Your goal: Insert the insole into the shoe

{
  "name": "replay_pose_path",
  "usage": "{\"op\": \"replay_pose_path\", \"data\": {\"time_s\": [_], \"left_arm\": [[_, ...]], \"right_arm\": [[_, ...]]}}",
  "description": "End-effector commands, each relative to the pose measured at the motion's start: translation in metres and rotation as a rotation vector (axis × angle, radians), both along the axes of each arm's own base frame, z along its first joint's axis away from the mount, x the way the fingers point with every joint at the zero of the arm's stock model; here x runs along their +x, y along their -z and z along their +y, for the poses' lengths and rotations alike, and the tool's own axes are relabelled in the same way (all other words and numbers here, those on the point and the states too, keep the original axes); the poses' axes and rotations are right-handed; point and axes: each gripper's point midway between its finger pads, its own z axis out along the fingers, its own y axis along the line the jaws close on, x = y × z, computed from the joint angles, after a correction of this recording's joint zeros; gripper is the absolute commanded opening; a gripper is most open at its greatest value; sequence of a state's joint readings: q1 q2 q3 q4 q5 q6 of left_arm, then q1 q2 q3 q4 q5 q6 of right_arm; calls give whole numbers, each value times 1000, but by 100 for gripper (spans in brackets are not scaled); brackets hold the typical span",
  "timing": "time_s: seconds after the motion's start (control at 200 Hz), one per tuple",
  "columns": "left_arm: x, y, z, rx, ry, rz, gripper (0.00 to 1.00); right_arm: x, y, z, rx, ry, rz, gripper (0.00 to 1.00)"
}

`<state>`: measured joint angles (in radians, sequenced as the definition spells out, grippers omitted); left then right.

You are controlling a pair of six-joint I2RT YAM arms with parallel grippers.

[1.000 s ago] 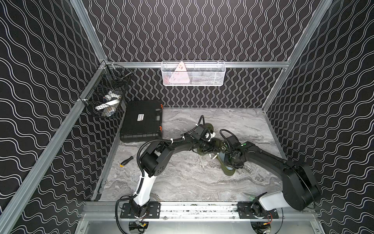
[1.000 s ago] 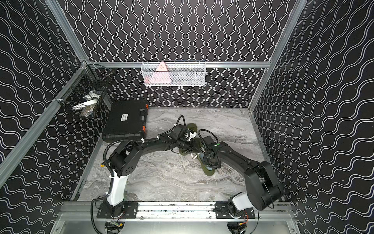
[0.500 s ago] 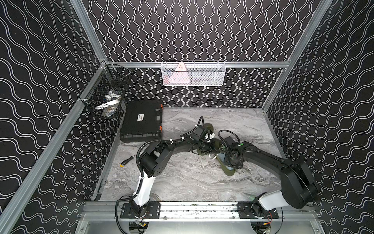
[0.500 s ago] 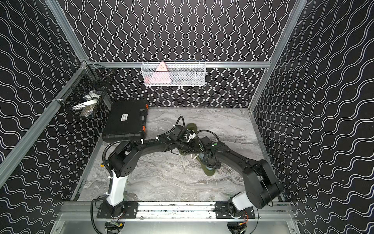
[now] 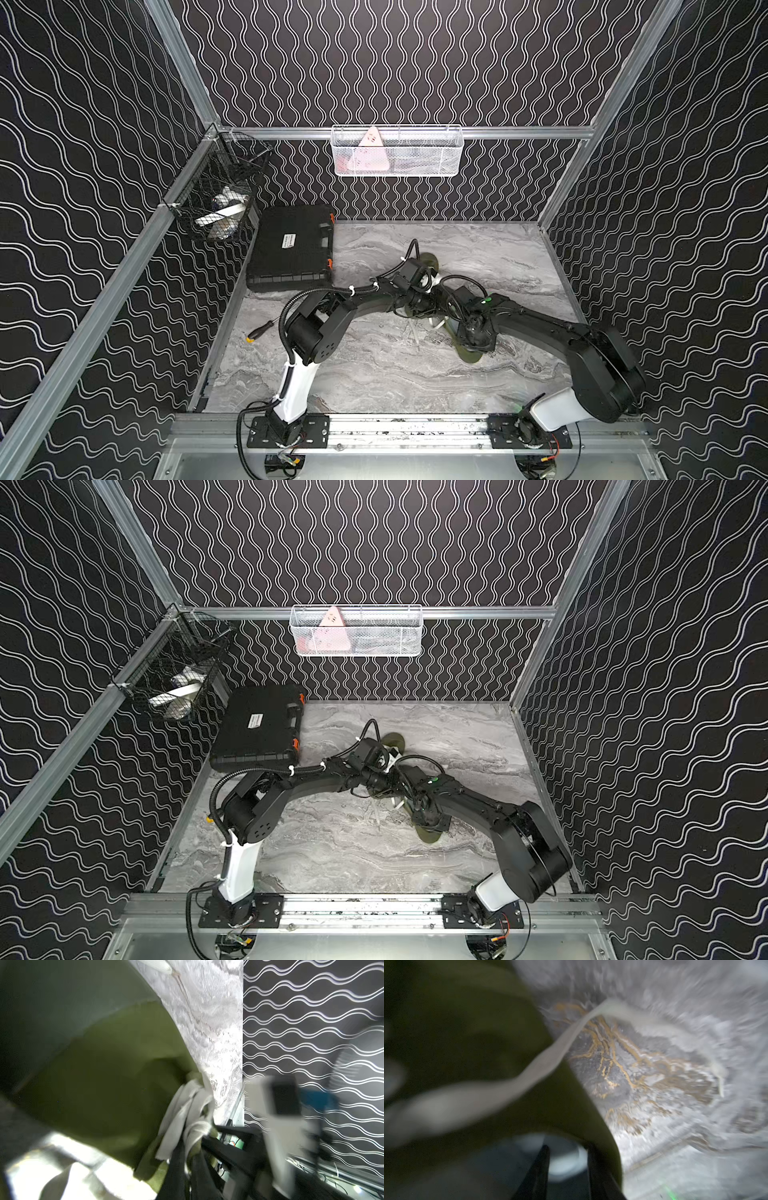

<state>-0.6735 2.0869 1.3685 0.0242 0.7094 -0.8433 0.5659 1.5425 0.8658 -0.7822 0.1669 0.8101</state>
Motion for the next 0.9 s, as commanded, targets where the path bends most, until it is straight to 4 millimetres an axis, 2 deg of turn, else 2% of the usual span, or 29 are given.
{"op": "replay_pose_path", "data": {"time_s": [0.0,0.135,0.195,0.26,0.39,0.44,0.49,0.6,0.67,0.736,0.846,0.896], "left_arm": [[-1,-8,-1,-17,12,-11,0],[0,-8,-1,-18,8,-12,0],[0,-9,-2,-20,7,-14,0],[0,-8,-2,-18,7,-12,0],[0,-8,-1,-14,7,-15,0],[0,-8,-1,-11,10,-14,0],[0,-7,0,-9,11,-13,0],[-1,-8,0,-11,8,-13,0],[-1,-6,-1,-10,12,-11,0],[-1,-6,-1,-8,13,-12,0],[-1,-6,-1,-9,11,-10,0],[0,-6,-2,-10,9,-10,0]], "right_arm": [[-3,13,10,56,-12,43,34],[2,-32,8,-3,-55,-16,41],[1,-44,12,20,-60,-34,43],[-2,-41,17,55,-53,-34,44],[-12,2,22,79,-55,41,45],[-13,10,20,49,-62,78,45],[-11,3,20,30,-74,84,45],[-4,-36,25,24,-84,3,46],[-4,-48,26,45,-66,-22,46],[-9,-37,33,103,-50,-12,46],[-21,10,33,138,-23,59,44],[-24,19,32,122,-32,99,41]]}}
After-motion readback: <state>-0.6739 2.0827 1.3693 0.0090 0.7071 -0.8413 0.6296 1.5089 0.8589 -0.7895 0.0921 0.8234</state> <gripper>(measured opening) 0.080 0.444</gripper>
